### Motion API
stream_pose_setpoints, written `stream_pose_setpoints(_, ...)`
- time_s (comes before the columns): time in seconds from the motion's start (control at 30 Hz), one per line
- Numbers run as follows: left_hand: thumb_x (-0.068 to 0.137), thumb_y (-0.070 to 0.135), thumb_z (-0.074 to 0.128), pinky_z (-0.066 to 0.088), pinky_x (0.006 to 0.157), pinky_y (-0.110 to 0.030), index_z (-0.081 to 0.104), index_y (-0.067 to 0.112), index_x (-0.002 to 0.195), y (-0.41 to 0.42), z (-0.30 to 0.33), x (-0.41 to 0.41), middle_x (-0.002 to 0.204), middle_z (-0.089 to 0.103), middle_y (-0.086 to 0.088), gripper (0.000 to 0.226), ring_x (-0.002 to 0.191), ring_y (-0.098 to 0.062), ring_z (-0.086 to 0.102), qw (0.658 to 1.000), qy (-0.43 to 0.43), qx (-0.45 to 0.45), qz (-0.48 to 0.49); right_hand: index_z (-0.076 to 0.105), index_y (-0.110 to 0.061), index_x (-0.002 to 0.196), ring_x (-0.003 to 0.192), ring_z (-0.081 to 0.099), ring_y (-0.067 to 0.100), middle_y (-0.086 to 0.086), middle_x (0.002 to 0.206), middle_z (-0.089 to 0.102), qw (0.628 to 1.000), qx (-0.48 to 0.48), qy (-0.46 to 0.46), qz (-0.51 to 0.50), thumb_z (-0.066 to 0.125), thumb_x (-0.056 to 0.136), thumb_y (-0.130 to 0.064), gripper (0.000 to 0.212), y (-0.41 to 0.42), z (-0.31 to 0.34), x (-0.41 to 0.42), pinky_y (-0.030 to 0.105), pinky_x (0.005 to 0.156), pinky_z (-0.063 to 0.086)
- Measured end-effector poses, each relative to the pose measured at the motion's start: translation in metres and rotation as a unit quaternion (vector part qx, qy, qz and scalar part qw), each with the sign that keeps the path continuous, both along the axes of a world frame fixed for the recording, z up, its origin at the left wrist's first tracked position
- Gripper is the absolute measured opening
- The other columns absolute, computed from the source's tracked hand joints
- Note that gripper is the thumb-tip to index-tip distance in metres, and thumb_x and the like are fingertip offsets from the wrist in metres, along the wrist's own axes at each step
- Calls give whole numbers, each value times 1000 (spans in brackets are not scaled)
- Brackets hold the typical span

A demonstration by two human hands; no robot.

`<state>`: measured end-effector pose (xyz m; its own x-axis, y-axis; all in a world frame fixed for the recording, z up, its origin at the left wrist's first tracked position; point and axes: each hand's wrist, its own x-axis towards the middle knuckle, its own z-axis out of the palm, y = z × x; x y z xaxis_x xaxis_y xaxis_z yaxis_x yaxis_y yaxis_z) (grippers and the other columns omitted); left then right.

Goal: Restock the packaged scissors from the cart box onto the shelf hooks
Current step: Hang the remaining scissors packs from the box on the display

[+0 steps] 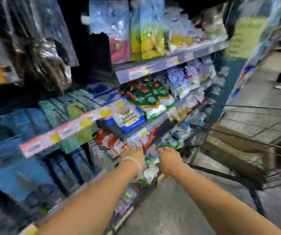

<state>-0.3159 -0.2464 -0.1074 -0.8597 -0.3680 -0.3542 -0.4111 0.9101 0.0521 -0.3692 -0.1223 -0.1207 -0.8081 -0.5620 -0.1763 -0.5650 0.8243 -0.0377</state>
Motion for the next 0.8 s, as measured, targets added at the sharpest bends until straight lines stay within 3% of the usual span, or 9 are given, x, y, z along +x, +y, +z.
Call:
stream_pose_setpoints(0.1, 89, 29, 50, 29, 110, -46, 38, 16, 136, 64, 0, -48, 141, 39, -13, 50, 133, -36, 34, 996, 23, -4, -82, 39, -5, 130, 124, 42, 34, 18, 132, 43, 996, 13, -27, -79, 55, 90, -25, 48, 74, 3, -35, 43, 97, 40)
stream_pose_setpoints(0.23, 88, 34, 54, 31, 109, -42, 37, 13, 136, 140, -2, -101, 142, 38, -12, 55, 134, -33, 34, 986, 26, 10, -164, 39, -5, 128, 127, 38, 34, 18, 133, 43, 983, 7, -47, -176, 55, 88, -19, 46, 164, -1, -71, 46, 101, 37)
stream_pose_setpoints(0.37, 90, 32, 53, 31, 108, -45, 37, 13, 135, 199, -3, -151, 142, 37, -12, 51, 134, -33, 33, 974, 11, 10, -227, 41, -8, 126, 122, 40, 36, 16, 127, 45, 967, -6, -60, -248, 53, 89, -25, 42, 227, -7, -102, 45, 97, 39)
stream_pose_setpoints(0.57, 86, 32, 58, 31, 108, -45, 38, 15, 134, 257, -13, -235, 140, 38, -11, 55, 132, -32, 34, 957, 16, 4, -288, 42, -10, 124, 122, 41, 34, 14, 128, 46, 942, -17, -69, -328, 56, 87, -28, 43, 274, -28, -163, 44, 99, 38)
stream_pose_setpoints(0.8, 88, 28, 57, 30, 109, -46, 35, 14, 139, 288, -17, -371, 141, 38, -11, 57, 132, -31, 34, 944, 12, -1, -330, 41, -10, 131, 126, 41, 35, 15, 134, 44, 924, -26, -66, -376, 54, 89, -26, 47, 304, -27, -287, 46, 102, 38)
